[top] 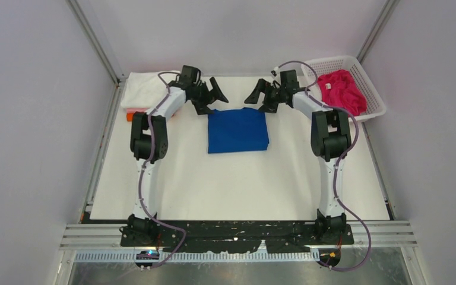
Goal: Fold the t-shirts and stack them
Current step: Smooth out wrinkles on the folded tshirt
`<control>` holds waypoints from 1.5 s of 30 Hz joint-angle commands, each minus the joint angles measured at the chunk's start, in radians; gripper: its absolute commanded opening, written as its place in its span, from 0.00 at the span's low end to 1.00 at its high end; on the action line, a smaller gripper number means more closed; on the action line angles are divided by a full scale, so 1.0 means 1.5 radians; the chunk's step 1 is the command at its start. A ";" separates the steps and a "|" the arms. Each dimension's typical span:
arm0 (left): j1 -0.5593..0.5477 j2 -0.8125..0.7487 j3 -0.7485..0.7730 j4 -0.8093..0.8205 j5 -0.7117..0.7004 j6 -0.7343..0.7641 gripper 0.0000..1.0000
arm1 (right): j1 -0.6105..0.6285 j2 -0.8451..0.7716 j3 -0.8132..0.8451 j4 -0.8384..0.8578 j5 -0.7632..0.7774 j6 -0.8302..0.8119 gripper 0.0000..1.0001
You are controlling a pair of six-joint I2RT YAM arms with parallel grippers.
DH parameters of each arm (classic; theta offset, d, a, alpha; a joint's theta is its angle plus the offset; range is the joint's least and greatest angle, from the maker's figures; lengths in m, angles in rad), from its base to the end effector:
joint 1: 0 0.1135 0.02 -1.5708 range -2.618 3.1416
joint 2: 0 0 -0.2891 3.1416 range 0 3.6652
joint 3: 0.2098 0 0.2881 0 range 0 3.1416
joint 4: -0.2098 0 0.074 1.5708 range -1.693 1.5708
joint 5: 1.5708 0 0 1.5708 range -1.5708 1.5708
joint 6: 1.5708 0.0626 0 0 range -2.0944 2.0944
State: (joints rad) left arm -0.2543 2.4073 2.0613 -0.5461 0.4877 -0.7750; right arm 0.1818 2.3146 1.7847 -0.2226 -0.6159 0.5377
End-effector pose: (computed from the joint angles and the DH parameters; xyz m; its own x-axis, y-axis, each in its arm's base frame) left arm 0.5745 -0.1796 0.1675 -0.8929 -0.4066 -0.1933 -0.1650 0.6950 -0.6999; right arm 0.5644 0.1405 0.1501 -0.8653 0.2660 -0.4248 -0.1387 0.6873 0.7130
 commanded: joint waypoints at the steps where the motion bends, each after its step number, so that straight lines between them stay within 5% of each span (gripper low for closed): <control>1: -0.002 -0.177 -0.073 0.004 -0.050 0.038 1.00 | 0.017 -0.154 -0.029 -0.034 0.018 -0.075 0.95; 6: -0.025 -0.292 -0.243 0.075 -0.035 0.035 1.00 | 0.043 -0.289 -0.214 0.038 0.005 -0.060 0.95; 13: -0.069 -0.270 -0.351 0.143 0.050 0.006 1.00 | 0.064 -0.374 -0.438 0.169 -0.070 0.021 0.95; 26: -0.067 -0.230 -0.404 0.030 -0.051 0.071 1.00 | 0.046 -0.276 -0.521 0.153 -0.003 0.013 0.95; 36: -0.064 -0.356 -0.422 0.054 -0.115 0.093 1.00 | 0.043 -0.441 -0.510 0.074 0.022 -0.064 0.95; 45: -0.020 -0.254 -0.360 0.016 -0.095 0.095 1.00 | 0.017 -0.534 -0.531 0.009 0.120 -0.089 0.96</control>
State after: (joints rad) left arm -0.3073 1.9396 1.4406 -0.4862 0.3344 -0.6544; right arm 0.2199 1.5696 0.9993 -0.1463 -0.5358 0.4534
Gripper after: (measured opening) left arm 0.994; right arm 0.954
